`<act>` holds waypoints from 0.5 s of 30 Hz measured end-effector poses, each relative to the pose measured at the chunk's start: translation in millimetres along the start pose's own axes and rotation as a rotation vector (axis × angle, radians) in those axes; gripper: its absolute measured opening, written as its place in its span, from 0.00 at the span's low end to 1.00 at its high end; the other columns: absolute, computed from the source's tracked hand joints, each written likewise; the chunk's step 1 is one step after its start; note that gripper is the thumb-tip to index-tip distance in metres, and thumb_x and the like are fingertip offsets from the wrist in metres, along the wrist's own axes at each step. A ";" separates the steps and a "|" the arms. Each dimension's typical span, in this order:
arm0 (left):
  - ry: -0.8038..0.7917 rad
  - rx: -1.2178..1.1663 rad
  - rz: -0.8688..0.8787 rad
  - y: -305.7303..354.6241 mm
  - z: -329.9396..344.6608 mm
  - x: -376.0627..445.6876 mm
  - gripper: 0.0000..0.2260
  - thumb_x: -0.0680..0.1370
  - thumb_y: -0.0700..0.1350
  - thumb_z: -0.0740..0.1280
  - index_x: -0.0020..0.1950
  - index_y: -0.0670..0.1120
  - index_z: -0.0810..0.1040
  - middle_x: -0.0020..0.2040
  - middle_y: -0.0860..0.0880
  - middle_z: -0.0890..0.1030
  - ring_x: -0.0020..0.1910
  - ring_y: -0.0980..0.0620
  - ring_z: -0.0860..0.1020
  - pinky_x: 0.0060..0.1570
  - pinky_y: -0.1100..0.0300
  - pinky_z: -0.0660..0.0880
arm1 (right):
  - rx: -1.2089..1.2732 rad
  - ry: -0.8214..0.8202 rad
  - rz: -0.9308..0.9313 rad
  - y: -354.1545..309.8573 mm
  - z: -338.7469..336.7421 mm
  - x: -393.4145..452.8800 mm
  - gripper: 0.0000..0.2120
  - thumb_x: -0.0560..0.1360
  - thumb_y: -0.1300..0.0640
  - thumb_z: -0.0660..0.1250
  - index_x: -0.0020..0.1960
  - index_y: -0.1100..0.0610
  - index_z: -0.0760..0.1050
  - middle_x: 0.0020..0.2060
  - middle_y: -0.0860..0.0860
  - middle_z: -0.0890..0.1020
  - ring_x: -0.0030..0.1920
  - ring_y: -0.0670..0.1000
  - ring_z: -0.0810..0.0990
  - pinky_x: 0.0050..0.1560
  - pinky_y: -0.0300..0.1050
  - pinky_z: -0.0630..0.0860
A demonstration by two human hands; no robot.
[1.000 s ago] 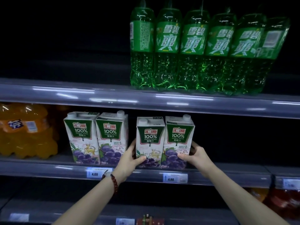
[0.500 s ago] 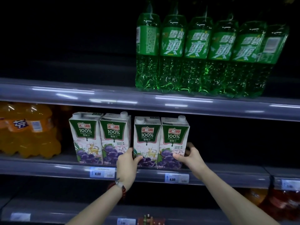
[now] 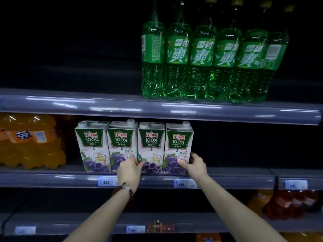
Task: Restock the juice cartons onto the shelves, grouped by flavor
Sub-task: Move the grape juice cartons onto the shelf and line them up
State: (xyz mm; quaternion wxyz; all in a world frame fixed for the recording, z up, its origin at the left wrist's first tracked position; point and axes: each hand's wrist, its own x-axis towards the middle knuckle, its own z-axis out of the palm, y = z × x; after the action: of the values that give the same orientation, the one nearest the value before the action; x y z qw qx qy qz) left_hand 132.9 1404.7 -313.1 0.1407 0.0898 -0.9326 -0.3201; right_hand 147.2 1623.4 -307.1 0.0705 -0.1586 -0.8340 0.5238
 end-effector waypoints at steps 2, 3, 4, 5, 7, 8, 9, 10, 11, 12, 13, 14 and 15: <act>-0.049 0.007 -0.024 7.0 -6.5 -1.5 0.17 0.75 0.55 0.70 0.33 0.48 0.69 0.28 0.53 0.72 0.27 0.57 0.71 0.24 0.65 0.64 | -0.049 0.058 0.051 -6.7 4.0 -8.3 0.20 0.72 0.53 0.73 0.61 0.59 0.75 0.54 0.55 0.83 0.49 0.51 0.80 0.51 0.43 0.76; -0.070 0.006 -0.031 10.2 -10.4 -2.5 0.17 0.75 0.55 0.70 0.33 0.49 0.68 0.27 0.54 0.71 0.26 0.58 0.70 0.23 0.67 0.61 | -0.066 0.072 0.075 -9.9 5.8 -12.7 0.19 0.73 0.53 0.73 0.61 0.59 0.76 0.52 0.55 0.83 0.50 0.52 0.80 0.52 0.44 0.76; -0.089 0.001 -0.036 12.6 -14.7 -2.7 0.17 0.74 0.55 0.70 0.33 0.48 0.68 0.27 0.54 0.71 0.26 0.58 0.70 0.22 0.67 0.60 | -0.082 0.079 0.092 -12.8 7.3 -17.5 0.18 0.73 0.53 0.73 0.60 0.59 0.76 0.51 0.55 0.83 0.49 0.52 0.80 0.52 0.44 0.76; -0.106 -0.009 -0.040 14.4 -19.3 -2.5 0.17 0.74 0.54 0.71 0.33 0.48 0.68 0.27 0.54 0.71 0.26 0.59 0.70 0.22 0.67 0.60 | -0.096 0.085 0.105 -15.5 8.1 -22.4 0.18 0.73 0.54 0.73 0.59 0.59 0.76 0.49 0.55 0.83 0.47 0.52 0.79 0.49 0.43 0.75; -0.137 -0.037 -0.033 15.9 -30.1 -2.0 0.17 0.74 0.53 0.72 0.32 0.49 0.68 0.27 0.54 0.72 0.26 0.61 0.69 0.22 0.68 0.60 | -0.120 0.104 0.123 -21.2 7.3 -32.1 0.17 0.73 0.55 0.73 0.59 0.60 0.77 0.49 0.55 0.83 0.45 0.51 0.77 0.46 0.41 0.72; -0.154 -0.045 -0.020 16.2 -36.6 -1.9 0.17 0.73 0.53 0.72 0.32 0.49 0.69 0.28 0.53 0.73 0.27 0.60 0.71 0.23 0.67 0.61 | -0.129 0.113 0.130 -24.8 5.9 -37.1 0.17 0.73 0.55 0.72 0.59 0.60 0.77 0.50 0.56 0.83 0.45 0.51 0.77 0.46 0.40 0.72; -0.173 -0.047 -0.003 16.2 -44.0 -2.3 0.16 0.73 0.54 0.72 0.33 0.48 0.71 0.29 0.52 0.75 0.30 0.57 0.75 0.24 0.66 0.64 | -0.137 0.117 0.136 -28.6 4.6 -42.3 0.17 0.73 0.56 0.72 0.60 0.61 0.76 0.51 0.56 0.83 0.45 0.51 0.77 0.46 0.41 0.72; -0.190 -0.042 0.017 16.3 -52.2 -2.8 0.15 0.72 0.55 0.73 0.36 0.47 0.73 0.32 0.50 0.78 0.34 0.54 0.79 0.27 0.64 0.68 | -0.148 0.114 0.137 -33.2 3.8 -47.5 0.18 0.74 0.56 0.72 0.60 0.61 0.76 0.53 0.57 0.82 0.47 0.52 0.78 0.48 0.42 0.73; -0.200 -0.036 0.035 15.6 -61.2 -3.5 0.15 0.72 0.56 0.73 0.40 0.46 0.75 0.36 0.48 0.80 0.39 0.50 0.81 0.30 0.62 0.72 | -0.166 0.107 0.131 -39.1 3.3 -52.8 0.17 0.74 0.56 0.72 0.60 0.61 0.77 0.53 0.57 0.82 0.49 0.53 0.78 0.50 0.43 0.74; -0.202 -0.031 0.052 14.7 -70.0 -4.8 0.15 0.72 0.57 0.73 0.44 0.46 0.77 0.39 0.47 0.82 0.41 0.49 0.81 0.35 0.61 0.75 | -0.191 0.098 0.115 -45.7 3.0 -57.9 0.14 0.74 0.57 0.71 0.57 0.61 0.78 0.53 0.57 0.82 0.49 0.53 0.78 0.51 0.44 0.75; -0.202 -0.027 0.071 12.5 -79.4 -5.6 0.16 0.71 0.57 0.73 0.47 0.46 0.78 0.42 0.47 0.83 0.42 0.49 0.81 0.38 0.60 0.76 | -0.223 0.083 0.096 -53.2 2.8 -62.6 0.10 0.74 0.57 0.71 0.52 0.60 0.79 0.51 0.57 0.82 0.48 0.53 0.78 0.50 0.43 0.74; -0.203 -0.015 0.092 9.4 -89.5 -6.2 0.15 0.72 0.56 0.73 0.49 0.46 0.78 0.44 0.47 0.83 0.41 0.50 0.79 0.39 0.60 0.76 | -0.259 0.058 0.075 -61.9 3.4 -67.0 0.07 0.74 0.57 0.72 0.48 0.60 0.79 0.49 0.56 0.82 0.47 0.53 0.78 0.48 0.42 0.73; -0.205 0.007 0.113 5.9 -99.9 -6.9 0.14 0.72 0.55 0.73 0.48 0.46 0.78 0.44 0.47 0.83 0.41 0.50 0.78 0.40 0.60 0.76 | -0.294 0.021 0.055 -71.4 4.8 -71.2 0.07 0.74 0.57 0.72 0.46 0.60 0.79 0.47 0.56 0.81 0.47 0.52 0.78 0.47 0.41 0.71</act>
State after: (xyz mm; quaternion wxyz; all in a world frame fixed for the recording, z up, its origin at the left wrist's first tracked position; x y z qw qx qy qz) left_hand 170.9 1353.9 -235.3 0.0622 0.0044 -0.9468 -0.3156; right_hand 199.2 1566.5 -241.9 0.0408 -0.1952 -0.8963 0.3961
